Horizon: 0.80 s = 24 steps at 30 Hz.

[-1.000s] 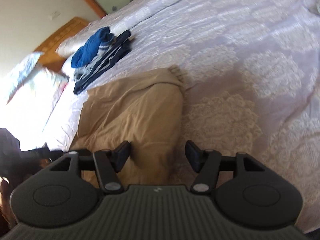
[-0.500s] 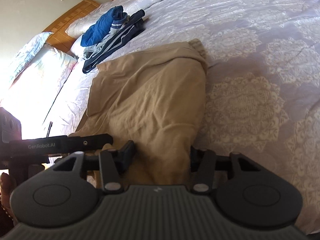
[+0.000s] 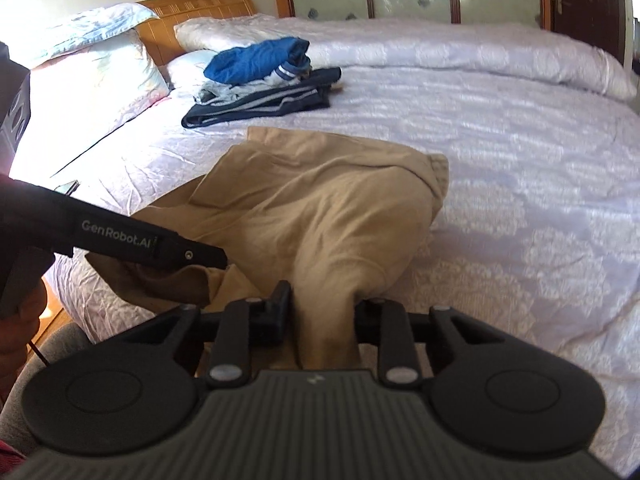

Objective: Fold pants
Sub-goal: 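Grasp the folded pants with both grippers and lift them off the bed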

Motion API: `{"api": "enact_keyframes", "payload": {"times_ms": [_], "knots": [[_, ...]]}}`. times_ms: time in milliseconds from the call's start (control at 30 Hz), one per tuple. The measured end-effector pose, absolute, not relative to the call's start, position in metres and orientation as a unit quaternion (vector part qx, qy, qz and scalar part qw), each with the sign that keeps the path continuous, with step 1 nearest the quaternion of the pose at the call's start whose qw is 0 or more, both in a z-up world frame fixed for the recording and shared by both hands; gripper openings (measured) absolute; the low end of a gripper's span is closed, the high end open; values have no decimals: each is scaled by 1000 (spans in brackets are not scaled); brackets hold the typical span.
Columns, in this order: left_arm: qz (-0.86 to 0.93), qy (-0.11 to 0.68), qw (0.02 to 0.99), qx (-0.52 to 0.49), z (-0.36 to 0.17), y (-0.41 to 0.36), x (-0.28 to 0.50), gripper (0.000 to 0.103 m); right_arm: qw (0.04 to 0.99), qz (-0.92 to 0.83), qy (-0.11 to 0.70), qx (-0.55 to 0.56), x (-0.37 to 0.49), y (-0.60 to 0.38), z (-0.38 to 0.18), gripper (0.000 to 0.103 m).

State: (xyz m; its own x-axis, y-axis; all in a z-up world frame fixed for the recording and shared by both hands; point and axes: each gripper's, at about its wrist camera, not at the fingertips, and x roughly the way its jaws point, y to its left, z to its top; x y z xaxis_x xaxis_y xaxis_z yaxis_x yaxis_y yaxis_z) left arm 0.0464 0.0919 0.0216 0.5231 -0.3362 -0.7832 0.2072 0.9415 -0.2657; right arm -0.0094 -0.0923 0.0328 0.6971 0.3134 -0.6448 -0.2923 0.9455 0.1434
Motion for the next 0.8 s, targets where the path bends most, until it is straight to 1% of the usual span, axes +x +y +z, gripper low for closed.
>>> {"api": "enact_keyframes", "payload": {"times_ms": [267,633,800], "knots": [[-155,443,880,-68,37,95,44,34,933,162,322,3,-10,-86,45,28],[-155,439,882,-69,41,101,43,34,936,162,314,-4,-13,-80,48,28],[-157,450,876,-71,33,101,45,34,933,161,322,-5,-12,-79,45,28]]}}
